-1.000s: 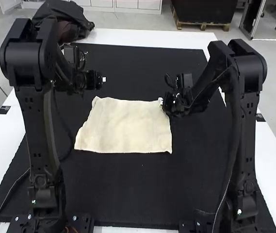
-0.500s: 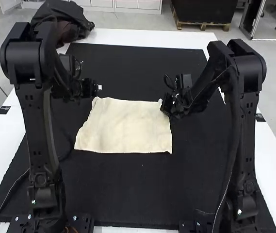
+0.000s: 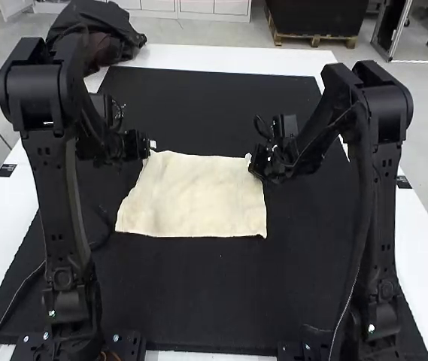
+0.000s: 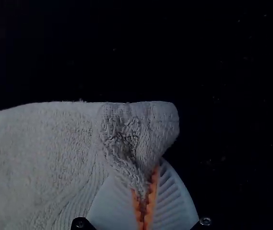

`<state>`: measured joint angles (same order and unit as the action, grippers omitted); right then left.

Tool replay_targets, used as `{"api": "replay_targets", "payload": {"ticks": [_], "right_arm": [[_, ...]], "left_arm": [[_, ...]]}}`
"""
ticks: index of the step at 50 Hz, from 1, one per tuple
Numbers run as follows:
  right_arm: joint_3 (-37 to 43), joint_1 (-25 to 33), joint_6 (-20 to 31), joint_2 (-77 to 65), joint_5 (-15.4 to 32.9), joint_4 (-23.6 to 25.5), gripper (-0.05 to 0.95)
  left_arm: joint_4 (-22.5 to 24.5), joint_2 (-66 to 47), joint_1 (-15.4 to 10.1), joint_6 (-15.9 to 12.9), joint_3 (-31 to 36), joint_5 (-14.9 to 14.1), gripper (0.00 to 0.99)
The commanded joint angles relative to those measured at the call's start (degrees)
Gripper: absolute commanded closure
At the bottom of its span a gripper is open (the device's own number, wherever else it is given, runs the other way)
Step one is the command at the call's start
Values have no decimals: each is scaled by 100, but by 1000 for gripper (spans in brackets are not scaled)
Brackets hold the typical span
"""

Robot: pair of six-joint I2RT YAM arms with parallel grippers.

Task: Fold the towel.

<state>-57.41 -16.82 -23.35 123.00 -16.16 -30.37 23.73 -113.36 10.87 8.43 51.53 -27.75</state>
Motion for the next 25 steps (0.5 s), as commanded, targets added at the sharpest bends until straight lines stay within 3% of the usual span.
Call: {"api": "replay_targets", "payload": {"ticks": [1,25], "right_arm": [[107,-102,-2,84,-212,-4,907],[133,-102,-2,66,-256,-22,907]], "left_arm": [[27,-169,-33,-25,-46,-205,98],[185,-512,-252,54,-55,-249,100]]}}
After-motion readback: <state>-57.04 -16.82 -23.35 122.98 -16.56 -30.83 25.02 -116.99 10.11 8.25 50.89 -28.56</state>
